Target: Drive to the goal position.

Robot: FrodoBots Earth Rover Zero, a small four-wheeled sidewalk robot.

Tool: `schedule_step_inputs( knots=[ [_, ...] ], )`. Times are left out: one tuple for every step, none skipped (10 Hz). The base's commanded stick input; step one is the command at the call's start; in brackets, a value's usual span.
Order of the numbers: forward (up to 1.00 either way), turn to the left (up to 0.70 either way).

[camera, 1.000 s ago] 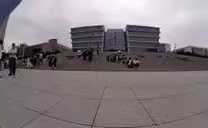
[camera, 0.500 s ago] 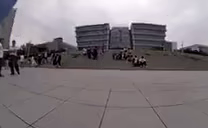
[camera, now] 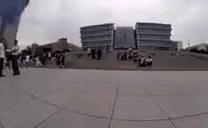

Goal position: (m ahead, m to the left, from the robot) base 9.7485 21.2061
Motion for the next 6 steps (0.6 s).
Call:
schedule_step_inputs(
  knots=[
    [0.70, 0.14],
    [0.70, 0.14],
    [0.70, 0.14],
    [0.70, 0.14],
    [0.70, 0.14],
    [0.70, 0.14]
  ],
)
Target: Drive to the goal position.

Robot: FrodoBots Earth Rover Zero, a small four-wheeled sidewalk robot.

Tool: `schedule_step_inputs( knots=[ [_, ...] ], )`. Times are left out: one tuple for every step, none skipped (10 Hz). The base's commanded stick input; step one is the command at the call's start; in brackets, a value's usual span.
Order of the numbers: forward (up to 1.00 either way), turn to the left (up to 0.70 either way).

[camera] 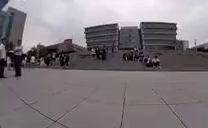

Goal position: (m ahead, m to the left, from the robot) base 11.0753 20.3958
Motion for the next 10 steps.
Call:
schedule_step_inputs(
  knots=[
    [0.70, 0.14],
    [0.70, 0.14],
    [0.70, 0.14],
    [0.70, 0.14],
    [0.70, 0.14],
    [0.70, 0.14],
    [0.70, 0.14],
    [0.70, 0.14],
    [0.70, 0.14],
    [0.70, 0.14]
  ],
)
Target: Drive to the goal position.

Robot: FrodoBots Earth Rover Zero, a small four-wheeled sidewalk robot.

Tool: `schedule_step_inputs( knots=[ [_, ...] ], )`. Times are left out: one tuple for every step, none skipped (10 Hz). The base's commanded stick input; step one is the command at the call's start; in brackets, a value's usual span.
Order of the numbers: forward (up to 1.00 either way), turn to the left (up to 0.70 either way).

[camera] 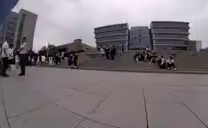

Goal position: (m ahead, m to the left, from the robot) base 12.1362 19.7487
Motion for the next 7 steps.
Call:
schedule_step_inputs(
  knots=[
    [0.70, 0.14],
    [0.70, 0.14],
    [0.70, 0.14],
    [0.70, 0.14],
    [0.70, 0.14],
    [0.70, 0.14],
    [0.70, 0.14]
  ],
)
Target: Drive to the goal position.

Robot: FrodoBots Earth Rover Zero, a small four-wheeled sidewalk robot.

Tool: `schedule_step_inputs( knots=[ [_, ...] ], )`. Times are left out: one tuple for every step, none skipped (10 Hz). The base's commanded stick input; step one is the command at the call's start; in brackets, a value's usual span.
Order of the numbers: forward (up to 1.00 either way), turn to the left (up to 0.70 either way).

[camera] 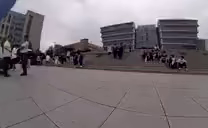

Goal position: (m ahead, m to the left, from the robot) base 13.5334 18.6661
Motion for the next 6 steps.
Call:
schedule_step_inputs(
  knots=[
    [0.70, 0.14],
    [0.70, 0.14],
    [0.70, 0.14],
    [0.70, 0.14],
    [0.70, 0.14],
    [0.70, 0.14]
  ],
)
